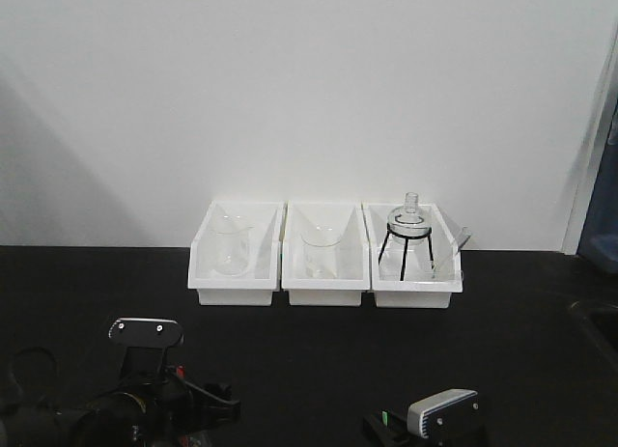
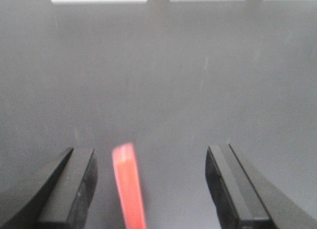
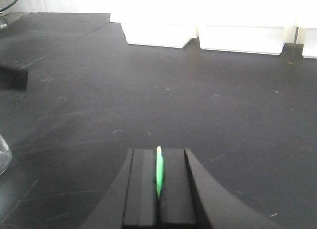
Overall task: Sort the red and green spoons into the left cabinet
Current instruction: 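Close the left gripper on the red spoon handle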
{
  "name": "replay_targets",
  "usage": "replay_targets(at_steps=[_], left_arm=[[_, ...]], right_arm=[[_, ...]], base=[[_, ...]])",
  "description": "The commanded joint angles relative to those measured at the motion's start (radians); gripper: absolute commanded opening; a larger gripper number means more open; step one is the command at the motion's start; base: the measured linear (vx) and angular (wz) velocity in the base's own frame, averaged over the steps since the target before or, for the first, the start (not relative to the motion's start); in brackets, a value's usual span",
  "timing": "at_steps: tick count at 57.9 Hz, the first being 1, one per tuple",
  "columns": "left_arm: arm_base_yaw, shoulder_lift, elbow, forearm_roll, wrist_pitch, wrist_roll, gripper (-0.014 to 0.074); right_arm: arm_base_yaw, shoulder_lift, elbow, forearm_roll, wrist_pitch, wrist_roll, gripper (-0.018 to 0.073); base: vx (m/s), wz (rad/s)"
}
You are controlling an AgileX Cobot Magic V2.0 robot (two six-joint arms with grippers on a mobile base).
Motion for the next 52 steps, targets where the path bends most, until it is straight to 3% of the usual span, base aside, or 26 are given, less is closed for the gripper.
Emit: replay_targets(at_steps=[1,11,25,52], left_arm=[[-0.004,-0.046,-0.030,-0.002,-0.056,-0.004,0.0553],[-0.004,-0.047,-0.030,-0.004,-0.056,-0.004,0.0391],[-0.004,-0.048,-0.030,-0.002,-0.056,-0.003,-0.0010],[-0.004,-0.115,-0.030,-0.002,-0.088,-0.003,-0.0003]], right_arm=[[0.003,-0.042,-0.016,-0.001,-0.083,-0.008,-0.0009],[0.003,-0.042,-0.016,-0.001,-0.083,-0.008,-0.0007],[0.003,-0.042,-0.016,-0.001,-0.083,-0.008,-0.0004],[0.003,-0.042,-0.016,-0.001,-0.064,-0.008,-0.0001]], base=[[0.00,0.00],[0.00,0.00],[0.00,0.00],[0.00,0.00]])
